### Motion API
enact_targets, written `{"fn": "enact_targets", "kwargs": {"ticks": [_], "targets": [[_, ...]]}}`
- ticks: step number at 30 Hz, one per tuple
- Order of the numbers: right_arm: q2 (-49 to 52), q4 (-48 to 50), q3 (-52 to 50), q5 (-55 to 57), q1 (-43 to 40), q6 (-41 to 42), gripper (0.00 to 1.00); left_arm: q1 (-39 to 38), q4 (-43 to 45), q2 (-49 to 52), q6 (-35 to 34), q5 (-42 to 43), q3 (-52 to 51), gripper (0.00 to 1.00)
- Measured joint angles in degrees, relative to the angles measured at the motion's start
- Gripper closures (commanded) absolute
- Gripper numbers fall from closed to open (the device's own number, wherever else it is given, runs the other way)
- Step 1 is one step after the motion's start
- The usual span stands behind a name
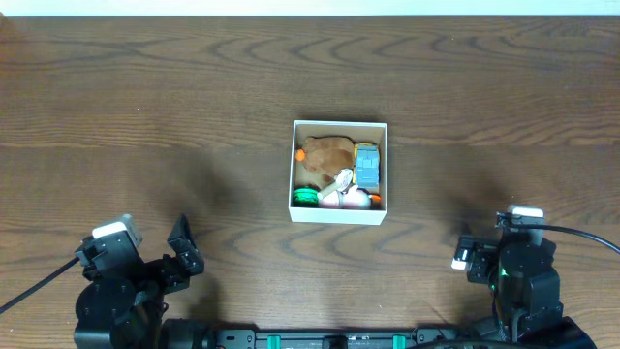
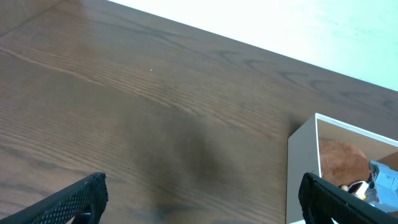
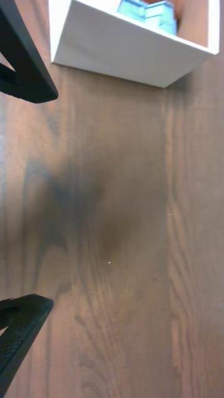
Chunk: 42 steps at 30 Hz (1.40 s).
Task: Pack container
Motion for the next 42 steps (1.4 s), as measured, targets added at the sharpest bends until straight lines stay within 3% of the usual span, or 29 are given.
{"fn": "enact_targets", "kwargs": {"ticks": [6,12,17,25,28,42], "targets": [[-2.29,-2.25,-0.11,-1.62,-0.55,0.00,0.01,0.00,0.02,0.00,0.00,0.00,0.00,0.02],[-13.00,0.96,-1.64,-7.28,-6.43,-2.21,0.01,0.00,0.02,0.00,0.00,0.00,0.00,0.02],[-20.04,15.04,-9.57,-12.02,-10.08,-6.54,0.01,0.00,0.02,0.00,0.00,0.00,-0.04,0.02],[-19.98,45.77,-25.90,-14.91,-11.15,-9.51,0.01,0.00,0.02,0.00,0.00,0.00,-0.07,0.02],[-20.13,51.71,-31.10,-15.17,-11.47,-9.75,0.01,0.00,0.00,0.02,0.00,0.00,-0.07,0.02],[-20.24,49.81,-33.35,-16.70,-11.87,-11.32,0.01,0.00,0.00,0.02,0.00,0.00,-0.07,0.02]]}}
